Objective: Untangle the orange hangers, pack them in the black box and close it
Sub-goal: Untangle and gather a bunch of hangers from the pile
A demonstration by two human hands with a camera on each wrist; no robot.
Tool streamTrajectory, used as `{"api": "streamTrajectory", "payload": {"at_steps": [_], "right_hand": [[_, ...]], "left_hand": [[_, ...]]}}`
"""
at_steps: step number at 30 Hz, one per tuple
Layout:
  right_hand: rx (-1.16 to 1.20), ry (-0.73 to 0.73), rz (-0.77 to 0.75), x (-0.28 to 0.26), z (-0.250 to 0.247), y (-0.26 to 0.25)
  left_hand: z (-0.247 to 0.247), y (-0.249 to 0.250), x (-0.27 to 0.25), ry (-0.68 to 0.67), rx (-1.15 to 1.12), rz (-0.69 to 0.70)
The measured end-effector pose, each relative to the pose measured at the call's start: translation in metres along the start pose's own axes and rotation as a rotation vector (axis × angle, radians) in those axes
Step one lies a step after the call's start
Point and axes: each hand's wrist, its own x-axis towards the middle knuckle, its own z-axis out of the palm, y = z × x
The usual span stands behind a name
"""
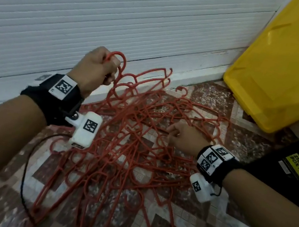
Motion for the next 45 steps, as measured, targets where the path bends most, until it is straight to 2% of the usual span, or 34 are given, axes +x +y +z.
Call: {"api": "streamTrajectory", "payload": {"at_steps": [2, 5, 9, 15, 22, 26, 31, 37, 45], "right_hand": [[-0.195, -0.028, -0.010, 0.013, 0.013, -0.006], [-0.339, -0.076, -0.004, 0.032, 0.037, -0.017], [-0.410, -0.096, 0.008, 0.046, 0.055, -0.035], [-0.372, -0.036, 0.063, 0.050, 0.056, -0.038], [-0.182, 0.061, 0.121, 0.009, 0.005, -0.006], [-0.010, 0.155, 0.156, -0.025, -0.028, 0.004], [0.200, 0.193, 0.130, -0.063, -0.054, -0.003], [0.347, 0.236, 0.086, -0.075, -0.058, -0.012], [0.349, 0.259, -0.024, -0.077, -0.071, -0.010]], "left_hand": [[-0.026, 0.001, -0.002, 0.049, 0.002, 0.003], [-0.060, 0.001, -0.007, 0.075, 0.041, -0.018], [-0.085, -0.003, -0.023, 0.171, 0.129, -0.087], [-0.093, -0.004, -0.038, 0.130, 0.195, -0.178], [-0.065, 0.021, -0.037, 0.010, 0.016, -0.192], [-0.037, 0.032, -0.030, -0.096, -0.262, -0.247], [0.002, 0.048, -0.021, -0.181, -0.534, -0.353], [0.041, 0.046, -0.011, -0.187, -0.438, -0.283], [0.046, 0.050, -0.011, -0.195, -0.426, -0.290]]}}
